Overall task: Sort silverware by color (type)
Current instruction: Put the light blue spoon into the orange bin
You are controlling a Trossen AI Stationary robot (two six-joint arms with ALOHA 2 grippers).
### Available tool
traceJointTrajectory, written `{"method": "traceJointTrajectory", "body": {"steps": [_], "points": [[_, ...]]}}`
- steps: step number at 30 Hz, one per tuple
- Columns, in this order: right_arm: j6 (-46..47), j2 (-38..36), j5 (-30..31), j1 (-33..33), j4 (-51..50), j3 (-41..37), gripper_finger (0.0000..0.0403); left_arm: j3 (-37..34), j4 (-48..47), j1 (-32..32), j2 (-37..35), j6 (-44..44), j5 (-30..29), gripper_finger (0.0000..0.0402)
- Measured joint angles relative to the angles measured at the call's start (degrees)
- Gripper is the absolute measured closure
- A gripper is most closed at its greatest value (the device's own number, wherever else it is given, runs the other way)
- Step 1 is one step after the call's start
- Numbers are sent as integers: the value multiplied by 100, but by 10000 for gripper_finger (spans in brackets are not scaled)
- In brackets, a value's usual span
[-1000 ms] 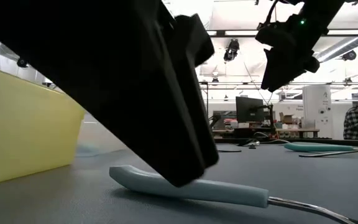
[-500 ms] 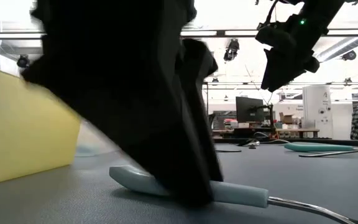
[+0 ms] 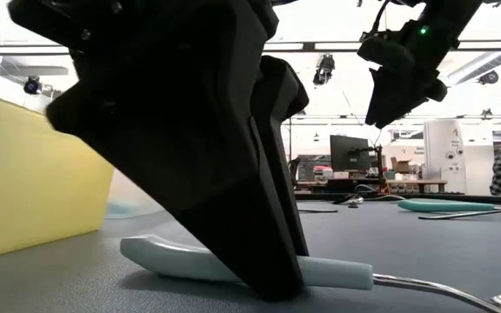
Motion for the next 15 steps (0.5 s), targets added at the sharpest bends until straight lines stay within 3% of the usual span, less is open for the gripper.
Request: {"method": "traceJointTrajectory", "body": {"steps": [3, 15], "points": [[1, 0, -2, 1, 0, 0, 257, 0, 10, 9, -4, 38, -4, 385], [1, 0, -1, -1, 0, 0, 257, -33, -50, 92, -312, 193, -148, 385]]}}
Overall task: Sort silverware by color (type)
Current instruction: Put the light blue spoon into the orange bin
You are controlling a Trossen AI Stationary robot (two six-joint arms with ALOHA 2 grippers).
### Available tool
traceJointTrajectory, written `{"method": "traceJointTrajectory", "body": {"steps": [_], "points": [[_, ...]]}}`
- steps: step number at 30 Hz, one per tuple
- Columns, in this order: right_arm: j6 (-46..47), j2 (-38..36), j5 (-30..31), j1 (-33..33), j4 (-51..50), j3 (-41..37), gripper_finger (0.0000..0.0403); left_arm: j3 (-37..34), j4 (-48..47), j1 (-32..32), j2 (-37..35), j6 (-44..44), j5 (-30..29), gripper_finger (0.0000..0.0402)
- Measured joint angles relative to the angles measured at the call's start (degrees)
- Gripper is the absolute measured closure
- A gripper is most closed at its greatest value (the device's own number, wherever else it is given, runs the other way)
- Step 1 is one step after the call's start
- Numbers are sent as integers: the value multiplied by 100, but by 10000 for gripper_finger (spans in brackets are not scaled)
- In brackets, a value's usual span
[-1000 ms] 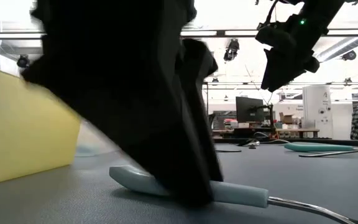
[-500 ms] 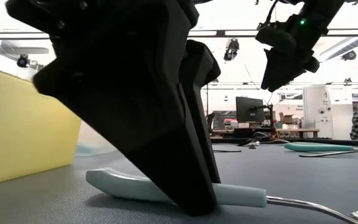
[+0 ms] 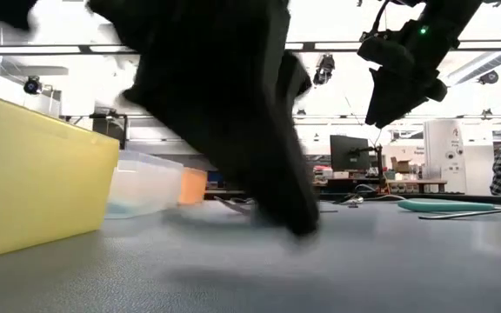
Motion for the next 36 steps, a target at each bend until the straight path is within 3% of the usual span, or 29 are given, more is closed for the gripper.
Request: {"method": "traceJointTrajectory", "body": {"steps": [5, 13, 24, 30, 36], "points": [[0, 0, -1, 2, -2, 0, 257, 9, -369, 131, -738, 565, -70, 385], [0, 0, -1, 2, 1, 0, 257, -269, -1756, 830, -1876, 1097, -428, 385], [0, 0, -1, 0, 0, 0, 257, -2319, -1402, 2531, -3968, 1724, -366, 385], [0, 0, -1, 0, 0, 0, 257, -3543, -1053, 3922, -5277, 2302, -338, 376], [-2, 0, -1, 0, 2, -2, 257, -4285, -1006, 5358, -6050, 2379, -184, 381]]}}
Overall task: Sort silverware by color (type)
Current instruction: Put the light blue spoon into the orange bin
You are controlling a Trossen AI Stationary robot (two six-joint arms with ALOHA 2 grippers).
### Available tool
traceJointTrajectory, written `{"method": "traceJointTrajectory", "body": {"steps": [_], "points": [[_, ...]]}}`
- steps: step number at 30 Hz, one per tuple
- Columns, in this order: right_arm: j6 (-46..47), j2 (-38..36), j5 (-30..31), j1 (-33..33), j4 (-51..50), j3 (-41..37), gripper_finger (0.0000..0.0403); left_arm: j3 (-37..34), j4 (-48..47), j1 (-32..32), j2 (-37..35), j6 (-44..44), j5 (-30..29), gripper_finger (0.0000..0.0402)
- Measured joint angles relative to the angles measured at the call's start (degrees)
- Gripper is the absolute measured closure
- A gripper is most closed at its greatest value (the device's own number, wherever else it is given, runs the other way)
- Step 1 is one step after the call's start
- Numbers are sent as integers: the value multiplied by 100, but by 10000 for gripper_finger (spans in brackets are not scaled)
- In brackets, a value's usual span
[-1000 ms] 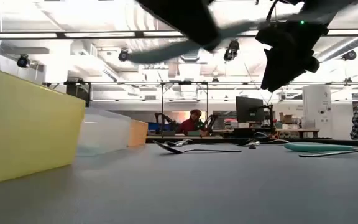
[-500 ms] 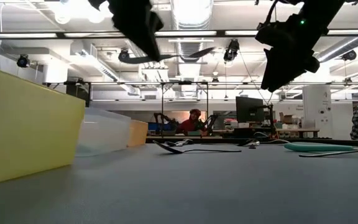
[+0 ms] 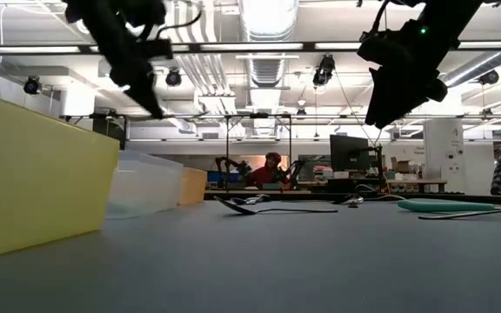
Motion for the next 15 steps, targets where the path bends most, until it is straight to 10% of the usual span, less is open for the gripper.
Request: {"method": "traceJointTrajectory", "body": {"steps": [15], "points": [[2, 0, 0, 2, -2, 2, 257, -171, 99, 1673, 327, -61, 128, 378]]}}
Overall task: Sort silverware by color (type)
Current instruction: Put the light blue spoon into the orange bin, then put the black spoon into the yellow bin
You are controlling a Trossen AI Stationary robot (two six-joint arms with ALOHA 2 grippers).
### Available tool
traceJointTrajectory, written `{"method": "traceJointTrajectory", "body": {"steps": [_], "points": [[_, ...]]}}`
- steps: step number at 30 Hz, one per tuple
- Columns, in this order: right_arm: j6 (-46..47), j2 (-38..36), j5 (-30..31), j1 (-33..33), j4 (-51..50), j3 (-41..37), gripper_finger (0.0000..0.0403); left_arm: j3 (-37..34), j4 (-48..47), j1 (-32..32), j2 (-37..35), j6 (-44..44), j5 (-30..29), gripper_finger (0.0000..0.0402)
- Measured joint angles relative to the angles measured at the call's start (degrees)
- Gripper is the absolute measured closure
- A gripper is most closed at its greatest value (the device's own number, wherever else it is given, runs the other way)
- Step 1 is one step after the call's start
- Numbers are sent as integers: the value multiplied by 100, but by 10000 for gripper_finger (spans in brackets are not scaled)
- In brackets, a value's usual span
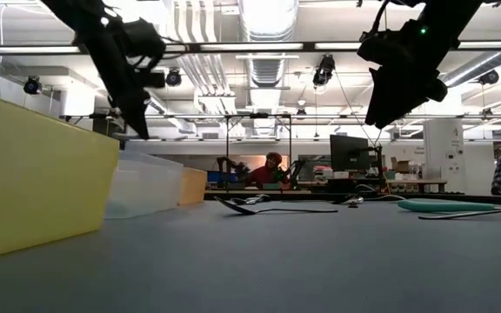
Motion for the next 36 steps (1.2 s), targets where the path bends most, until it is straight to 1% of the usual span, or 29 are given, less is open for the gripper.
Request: {"method": "traceJointTrajectory", "body": {"steps": [5, 7, 12, 15, 17, 19, 23, 27, 29, 32, 36], "points": [[0, 0, 0, 0, 0, 0, 257, 25, -17, 267, 363, -436, -118, 369], [0, 0, 0, -2, 2, 0, 257, 44, 34, 327, 468, -636, -60, 354], [0, 0, 0, -2, 0, 0, 257, 48, 529, 359, 584, -780, 24, 302], [0, 0, 0, 0, 0, 0, 257, 53, 758, 359, 584, -878, 335, 277], [-1, 0, 0, -1, 2, 0, 257, 55, 821, 357, 584, -890, 620, 267], [0, 0, -1, -1, 0, 0, 257, 55, 960, 356, 584, -891, 980, 263], [0, 0, 0, 0, 0, 0, 257, 55, 1458, 302, 602, -1061, 1890, 262], [0, 0, 0, -1, 1, 0, 257, 57, 1843, 147, 751, -1478, 2455, 263], [0, 0, -1, -2, 2, 0, 257, 57, 1843, -23, 869, -1629, 2595, 264], [0, 0, 0, 0, 2, 0, 257, 57, 1832, -386, 1066, -1792, 2637, 264], [0, 0, 0, -2, 2, 0, 257, 68, 1915, -848, 1374, -1983, 2411, 264]]}}
